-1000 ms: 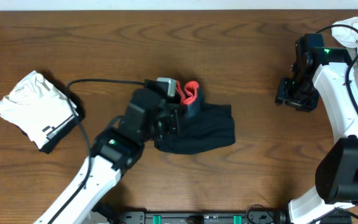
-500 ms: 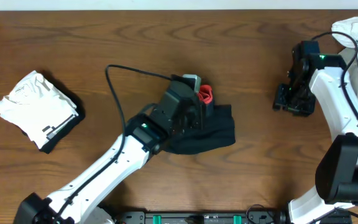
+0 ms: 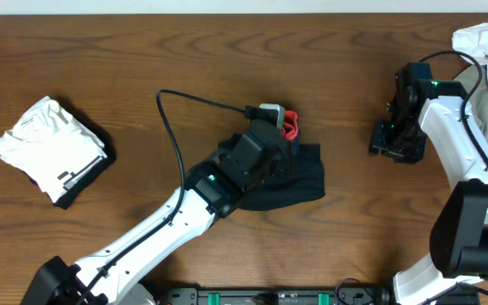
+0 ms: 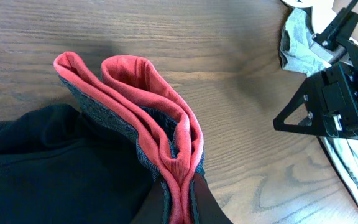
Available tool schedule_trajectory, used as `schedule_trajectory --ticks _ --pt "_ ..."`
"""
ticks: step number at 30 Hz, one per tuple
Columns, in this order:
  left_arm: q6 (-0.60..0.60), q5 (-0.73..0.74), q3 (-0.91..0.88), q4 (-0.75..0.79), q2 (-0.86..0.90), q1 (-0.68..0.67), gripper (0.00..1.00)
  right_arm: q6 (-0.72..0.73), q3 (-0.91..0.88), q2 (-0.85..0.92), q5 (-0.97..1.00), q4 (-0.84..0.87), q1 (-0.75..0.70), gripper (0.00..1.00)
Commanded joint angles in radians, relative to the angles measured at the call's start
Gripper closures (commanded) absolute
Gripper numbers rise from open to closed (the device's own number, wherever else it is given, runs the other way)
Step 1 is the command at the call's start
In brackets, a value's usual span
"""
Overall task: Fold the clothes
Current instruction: 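Fold the waistband end right over the leggings with the left gripper, then grasp the folded bundle's two sides with left and right grippers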
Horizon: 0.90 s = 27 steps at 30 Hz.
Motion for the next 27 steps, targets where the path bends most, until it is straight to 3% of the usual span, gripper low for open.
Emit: schedule_trajectory --ticks 1,3,8,14,23,27 --pt "-0.012 -0.031 0.026 0.014 0.016 -0.01 0.94 -0.009 -0.005 -0.023 -0.015 0.002 -0.004 0.48" --pt "-0.038 -0.03 0.026 0.026 0.031 -0.022 0.93 -0.009 -0.005 -0.023 -0.014 0.002 -0.004 0.48" --pt "-0.093 0.03 0.026 0.164 0.096 -0.091 0.76 -0.009 -0.005 -0.023 -0.014 0.002 -0.004 0.48" --pt "-0.095 0.015 0.027 0.225 0.121 -0.138 0.69 -0.009 -0.005 -0.023 -0.015 -0.001 -0.004 0.47" --pt "-0.004 0.012 0.026 0.177 -0.029 -0.102 0.69 -0.016 -0.005 -0.023 -0.018 0.0 -0.004 0.47" --pt "0.008 -0.086 0.026 0.015 -0.106 -0.04 0.69 -0.124 -0.005 -0.023 -0.1 0.007 0.002 0.47"
